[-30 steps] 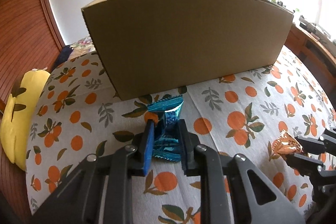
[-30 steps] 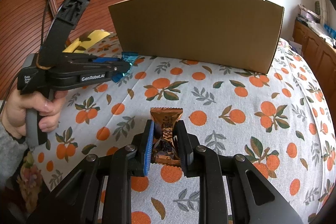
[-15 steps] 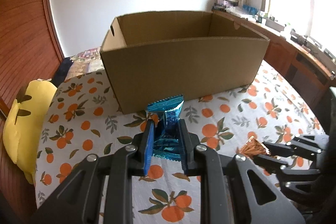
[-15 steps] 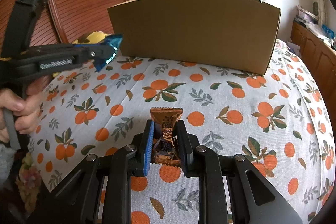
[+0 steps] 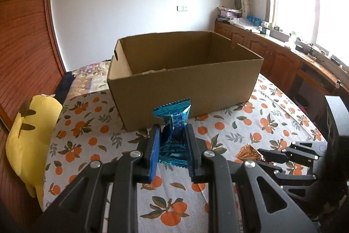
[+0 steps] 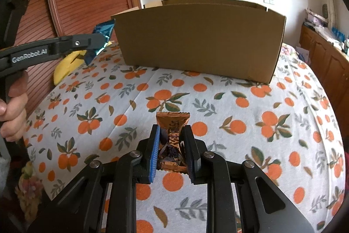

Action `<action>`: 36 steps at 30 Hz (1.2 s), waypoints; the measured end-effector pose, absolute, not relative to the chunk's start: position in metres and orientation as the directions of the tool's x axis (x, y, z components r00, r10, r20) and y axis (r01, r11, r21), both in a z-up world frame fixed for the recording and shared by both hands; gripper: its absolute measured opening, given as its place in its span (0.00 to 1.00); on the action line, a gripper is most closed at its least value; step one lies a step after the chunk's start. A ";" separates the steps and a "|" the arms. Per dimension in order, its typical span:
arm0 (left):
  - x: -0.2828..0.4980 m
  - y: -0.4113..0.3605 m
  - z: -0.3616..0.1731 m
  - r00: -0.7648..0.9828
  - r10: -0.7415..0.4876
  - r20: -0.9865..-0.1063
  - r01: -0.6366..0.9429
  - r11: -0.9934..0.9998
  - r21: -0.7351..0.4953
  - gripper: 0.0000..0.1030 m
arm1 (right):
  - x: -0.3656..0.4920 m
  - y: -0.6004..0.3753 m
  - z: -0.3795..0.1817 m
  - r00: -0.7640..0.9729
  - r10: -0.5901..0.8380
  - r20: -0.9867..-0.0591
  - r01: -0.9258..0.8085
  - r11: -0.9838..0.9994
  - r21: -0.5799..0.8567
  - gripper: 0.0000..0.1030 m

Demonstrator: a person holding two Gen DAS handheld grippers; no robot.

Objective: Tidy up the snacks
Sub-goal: 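Carry the teal and gold candies over the box with both tools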

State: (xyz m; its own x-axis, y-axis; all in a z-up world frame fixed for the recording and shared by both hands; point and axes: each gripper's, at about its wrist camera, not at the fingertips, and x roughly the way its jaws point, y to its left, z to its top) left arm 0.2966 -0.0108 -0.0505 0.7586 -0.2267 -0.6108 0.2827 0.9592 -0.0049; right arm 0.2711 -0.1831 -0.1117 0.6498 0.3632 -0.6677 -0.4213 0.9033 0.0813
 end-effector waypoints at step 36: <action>0.451 -0.024 -0.028 0.811 -0.260 -0.525 0.313 0.950 0.013 0.19 | 0.434 -0.178 -0.003 0.767 0.332 -0.548 -0.428 0.902 -0.053 0.19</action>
State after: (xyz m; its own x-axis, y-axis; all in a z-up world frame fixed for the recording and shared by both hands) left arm 0.4505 -0.0240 -0.0285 0.8107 -0.2595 -0.5248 0.3126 0.9498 0.0133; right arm 0.4340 -0.1775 -0.0030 0.7673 0.3323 -0.5485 -0.4283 0.9021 -0.0528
